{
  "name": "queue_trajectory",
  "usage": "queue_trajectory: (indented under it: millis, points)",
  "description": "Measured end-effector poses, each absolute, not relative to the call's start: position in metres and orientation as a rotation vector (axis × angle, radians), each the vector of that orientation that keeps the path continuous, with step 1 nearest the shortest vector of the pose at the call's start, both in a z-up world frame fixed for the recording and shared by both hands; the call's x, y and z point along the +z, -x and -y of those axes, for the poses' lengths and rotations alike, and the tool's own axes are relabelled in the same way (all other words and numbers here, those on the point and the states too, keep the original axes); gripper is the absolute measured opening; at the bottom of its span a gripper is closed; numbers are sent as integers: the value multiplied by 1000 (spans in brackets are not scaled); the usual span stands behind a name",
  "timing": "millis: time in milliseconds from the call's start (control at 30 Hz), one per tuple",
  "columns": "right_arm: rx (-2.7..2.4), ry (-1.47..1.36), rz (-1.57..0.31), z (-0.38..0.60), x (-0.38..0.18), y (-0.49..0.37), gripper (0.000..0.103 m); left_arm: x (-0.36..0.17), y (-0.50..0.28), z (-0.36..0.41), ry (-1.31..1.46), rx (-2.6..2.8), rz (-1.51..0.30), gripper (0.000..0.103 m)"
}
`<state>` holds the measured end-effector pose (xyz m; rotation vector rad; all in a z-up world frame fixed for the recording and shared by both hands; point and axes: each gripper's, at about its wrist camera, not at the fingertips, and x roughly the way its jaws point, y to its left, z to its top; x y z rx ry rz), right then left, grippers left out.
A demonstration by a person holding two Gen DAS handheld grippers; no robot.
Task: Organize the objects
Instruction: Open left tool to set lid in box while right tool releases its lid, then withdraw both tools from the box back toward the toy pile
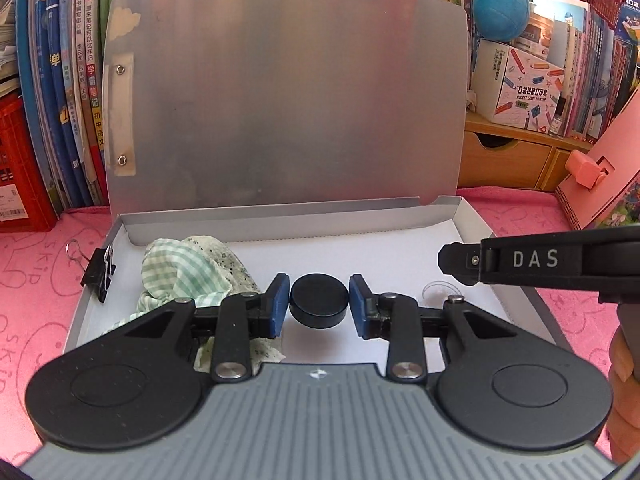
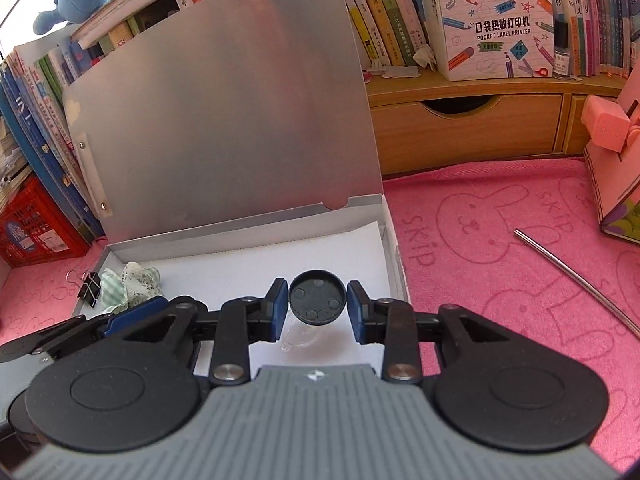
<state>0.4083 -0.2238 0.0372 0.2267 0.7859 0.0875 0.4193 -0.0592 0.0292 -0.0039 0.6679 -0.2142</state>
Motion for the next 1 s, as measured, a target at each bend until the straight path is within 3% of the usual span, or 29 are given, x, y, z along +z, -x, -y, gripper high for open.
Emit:
queue_trajectory:
  millis: [333,467,500,533,600,767,1000]
  points:
    - [79,-197,-807,219,25,-428,37,22,-432,62,-13,-215,-702,38]
    - [70,-186,-809,219,21,-429,42,20,-435,64,-23,-200,-721,39]
    - [68,-188,-807,219,21,-429,43,20,-434,63,-22,-198,-719,41]
    - [66,-196,-802,220,22,-428,50,21,-433,63,-20,-200,-718,46]
    - [69,-214,-792,222,24,-426,56,23,-429,61,-9,-207,-706,68]
    - [80,-230,-768,226,36,-413,58,34,-415,59,-13,-201,-664,76]
    - [83,-231,-710,237,61,-377,62,56,-384,53,0,-209,-628,78]
